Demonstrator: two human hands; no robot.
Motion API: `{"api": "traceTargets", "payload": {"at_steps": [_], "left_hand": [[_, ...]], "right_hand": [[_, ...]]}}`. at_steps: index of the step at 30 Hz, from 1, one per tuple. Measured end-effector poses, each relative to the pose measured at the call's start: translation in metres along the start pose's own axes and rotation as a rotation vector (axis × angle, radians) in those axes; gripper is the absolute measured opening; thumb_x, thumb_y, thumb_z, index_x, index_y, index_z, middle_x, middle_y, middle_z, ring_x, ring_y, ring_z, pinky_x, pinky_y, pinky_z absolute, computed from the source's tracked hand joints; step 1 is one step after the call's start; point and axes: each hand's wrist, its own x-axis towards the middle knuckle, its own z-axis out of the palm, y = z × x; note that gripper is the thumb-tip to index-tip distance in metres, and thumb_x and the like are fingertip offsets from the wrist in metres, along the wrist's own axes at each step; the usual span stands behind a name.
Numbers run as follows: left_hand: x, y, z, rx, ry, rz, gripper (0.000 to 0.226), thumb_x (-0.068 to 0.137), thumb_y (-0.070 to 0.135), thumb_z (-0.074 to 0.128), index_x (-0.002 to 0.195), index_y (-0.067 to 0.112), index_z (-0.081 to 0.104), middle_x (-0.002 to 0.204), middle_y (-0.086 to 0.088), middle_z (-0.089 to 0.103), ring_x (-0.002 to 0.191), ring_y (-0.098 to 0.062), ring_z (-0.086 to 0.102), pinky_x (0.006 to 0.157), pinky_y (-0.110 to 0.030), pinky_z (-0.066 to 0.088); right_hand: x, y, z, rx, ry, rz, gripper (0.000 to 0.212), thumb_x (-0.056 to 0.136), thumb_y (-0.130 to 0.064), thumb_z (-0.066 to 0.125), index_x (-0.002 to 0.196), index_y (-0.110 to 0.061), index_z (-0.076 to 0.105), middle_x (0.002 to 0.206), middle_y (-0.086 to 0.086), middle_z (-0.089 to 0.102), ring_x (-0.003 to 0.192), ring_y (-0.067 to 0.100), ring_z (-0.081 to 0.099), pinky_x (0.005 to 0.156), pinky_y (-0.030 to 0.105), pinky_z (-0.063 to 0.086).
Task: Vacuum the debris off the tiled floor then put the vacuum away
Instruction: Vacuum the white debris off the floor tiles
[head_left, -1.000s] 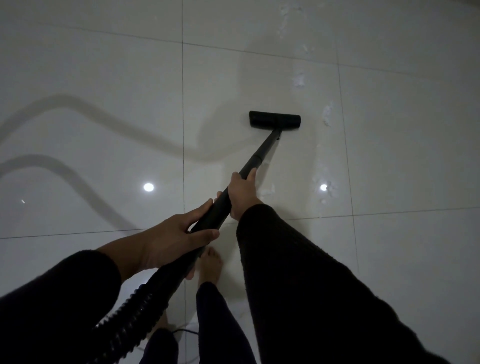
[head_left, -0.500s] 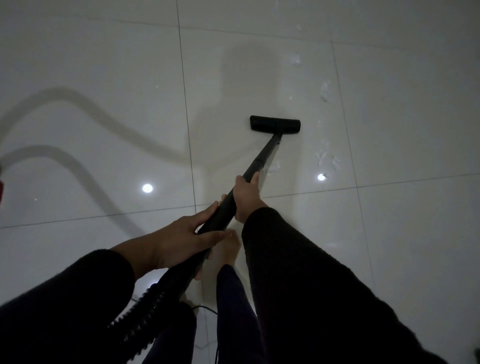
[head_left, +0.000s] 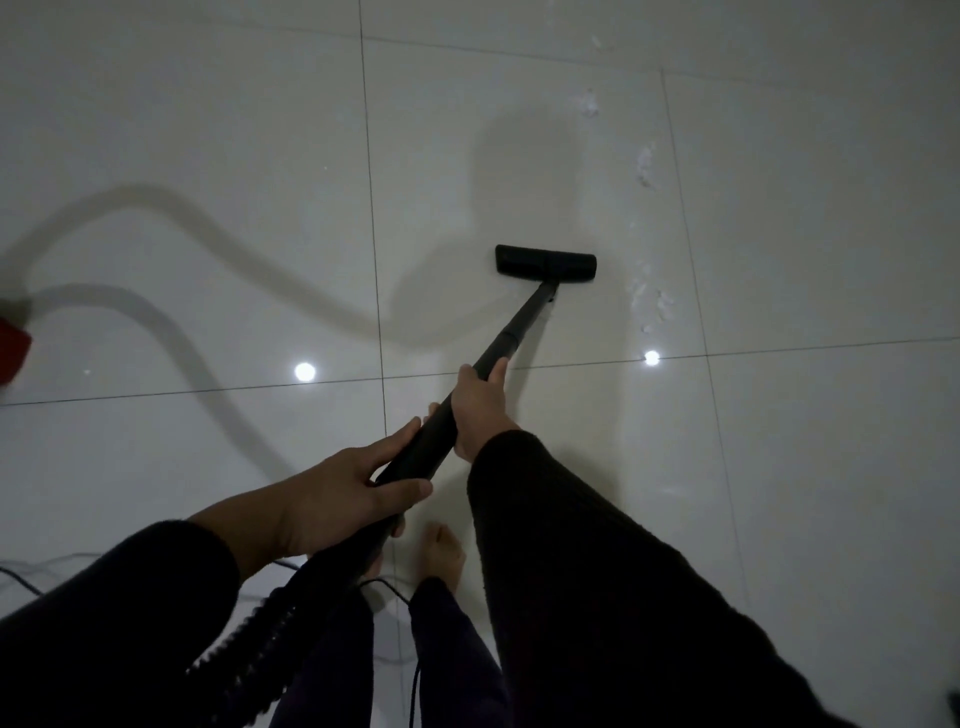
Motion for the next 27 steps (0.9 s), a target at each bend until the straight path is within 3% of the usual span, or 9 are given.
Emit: {"api": "traceTargets", "payload": {"at_steps": [2,5,10,16,18,22,27], "left_hand": [[-0.006,0.002,0.008,-0.036,-0.016,-0.013,0.074,0.09,0.033,0.056,0.144,0.047,0.008,0.079,-0.008,0.067,0.057,-0.015,0.065,0.054,-0.022,0.052],[-0.016,0.002,0.015,-0.093,-0.035,-0.028,0.076,0.09,0.029,0.056,0.144,0.047,0.006,0.071,-0.008,0.064,0.051,-0.022,0.062,0.052,-0.029,0.053],[-0.028,-0.008,0.018,-0.076,-0.037,-0.03,0.076,0.09,0.028,0.057,0.144,0.048,0.007,0.073,-0.01,0.063,0.047,-0.022,0.062,0.052,-0.03,0.053],[-0.045,-0.032,0.02,-0.028,-0.073,-0.046,0.077,0.09,0.027,0.057,0.145,0.048,0.007,0.076,-0.012,0.064,0.048,-0.023,0.062,0.052,-0.029,0.053],[-0.05,-0.042,0.02,-0.014,-0.087,-0.044,0.077,0.09,0.027,0.058,0.145,0.048,0.007,0.075,-0.01,0.065,0.048,-0.023,0.063,0.052,-0.029,0.053],[-0.061,-0.059,0.021,0.059,-0.111,-0.028,0.076,0.09,0.03,0.056,0.145,0.046,0.005,0.077,-0.008,0.065,0.048,-0.015,0.063,0.053,-0.027,0.053],[-0.073,-0.077,0.021,0.113,-0.126,-0.023,0.075,0.091,0.032,0.056,0.144,0.047,0.005,0.077,-0.006,0.065,0.047,-0.009,0.064,0.054,-0.025,0.052]], "right_hand": [[-0.004,0.004,-0.005,-0.025,0.008,-0.006,0.065,0.102,-0.021,0.042,0.152,-0.044,0.008,0.126,0.004,0.044,0.092,0.025,0.062,0.087,0.038,0.055],[-0.012,0.009,-0.01,-0.006,0.012,0.005,0.066,0.103,-0.025,0.041,0.152,-0.048,0.003,0.097,-0.002,0.04,0.083,0.022,0.061,0.085,0.038,0.055],[-0.022,0.024,-0.008,0.034,0.014,0.012,0.066,0.103,-0.023,0.041,0.152,-0.048,0.004,0.095,-0.002,0.04,0.092,0.024,0.061,0.08,0.035,0.054],[-0.036,0.058,-0.004,0.063,0.012,-0.024,0.063,0.102,-0.015,0.041,0.153,-0.036,0.01,0.135,0.011,0.042,0.088,0.025,0.061,0.09,0.043,0.053],[-0.042,0.068,-0.003,0.024,0.023,-0.016,0.061,0.101,-0.011,0.043,0.152,-0.032,0.018,0.145,0.009,0.034,0.103,0.028,0.06,0.094,0.042,0.052],[-0.055,0.086,-0.002,0.077,0.031,0.004,0.062,0.101,-0.013,0.043,0.153,-0.034,0.015,0.138,0.008,0.037,0.104,0.027,0.059,0.091,0.038,0.053],[-0.061,0.114,0.007,0.162,0.052,-0.129,0.052,0.103,-0.02,0.037,0.15,-0.029,0.018,0.146,0.024,0.04,0.066,0.018,0.054,0.08,0.044,0.049]]}}
